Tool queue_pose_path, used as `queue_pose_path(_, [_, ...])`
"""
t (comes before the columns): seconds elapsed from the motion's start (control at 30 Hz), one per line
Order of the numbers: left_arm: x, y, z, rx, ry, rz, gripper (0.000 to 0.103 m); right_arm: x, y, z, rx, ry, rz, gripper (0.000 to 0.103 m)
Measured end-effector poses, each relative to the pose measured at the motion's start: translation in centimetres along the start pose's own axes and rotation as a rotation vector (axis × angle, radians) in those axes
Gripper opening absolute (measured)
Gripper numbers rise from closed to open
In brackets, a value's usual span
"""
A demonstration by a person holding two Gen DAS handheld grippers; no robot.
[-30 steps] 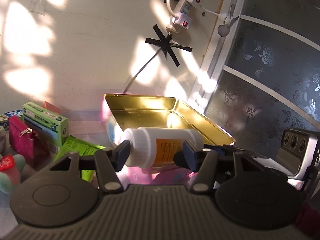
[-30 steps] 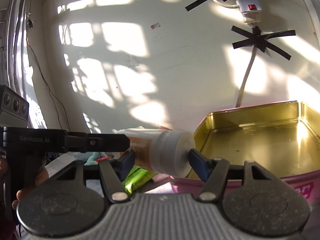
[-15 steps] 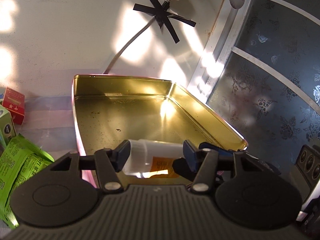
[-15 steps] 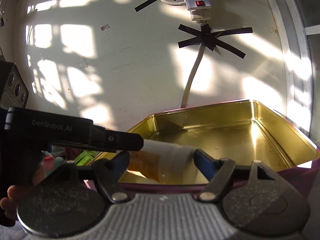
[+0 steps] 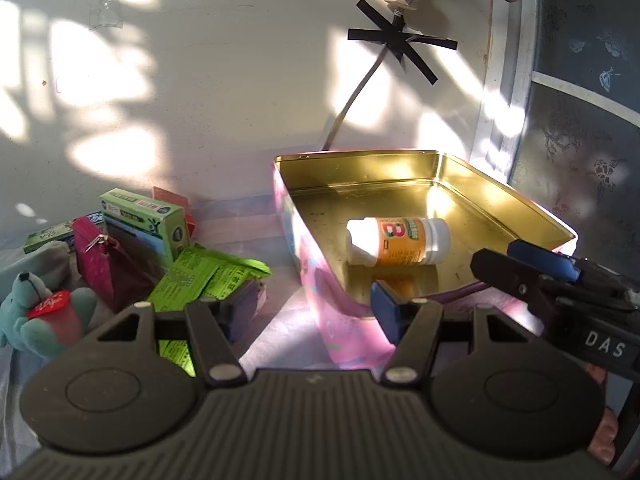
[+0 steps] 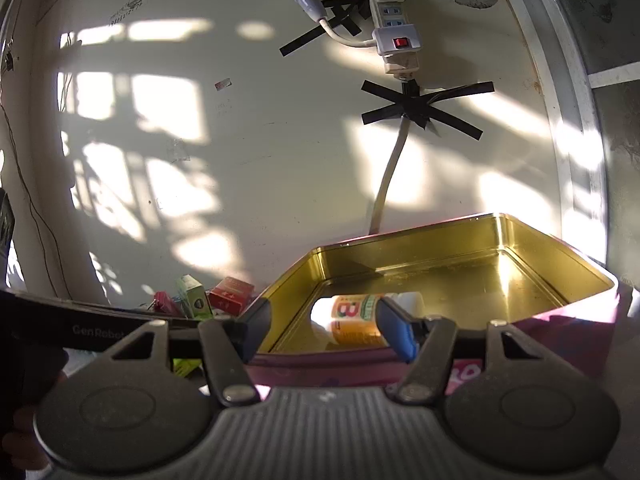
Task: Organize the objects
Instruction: 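Carry the pill bottle into the pink tin and open the left tool, then grasp the green snack packet with the left tool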
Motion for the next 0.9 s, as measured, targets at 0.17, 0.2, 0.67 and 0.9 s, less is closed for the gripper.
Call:
queue_pose_path(0.17, [-4.0,2.2,-1.0,-0.021,-0.099,-0.025,0.069,-4.4,1.5,-0.5,-0.025,-0.058,-0.022,0.054])
queue_pose_path(0.2, [-4.9,2.7,-1.2,-0.026,-0.126,-0.027,0.069,-5.2,1.8,-0.4,-0.035,-0.072,-0.028,0.054])
queue_pose_path(0.67, [-13.7,8.4,-3.4,-0.047,-0.310,-0.096,0.070,-15.5,7.9,2.7,-0.225,-0.203,-0.137,0.054])
queue_pose_path(0.9, [-17.9,10.7,-3.5,-0.065,-0.318,-0.232,0.071,-17.1,9.1,4.8,-0.300,-0.201,-0.161,0.054])
Point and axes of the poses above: each gripper's, at about its wrist camera, not at the fingertips, and z roughly the way its jaws point, x to its right, y to its underside, the point moved 8 cm from there along z, roughly the way its jaws point, and after that the axes turned 6 degrees about -y, right-handed, at the moved point
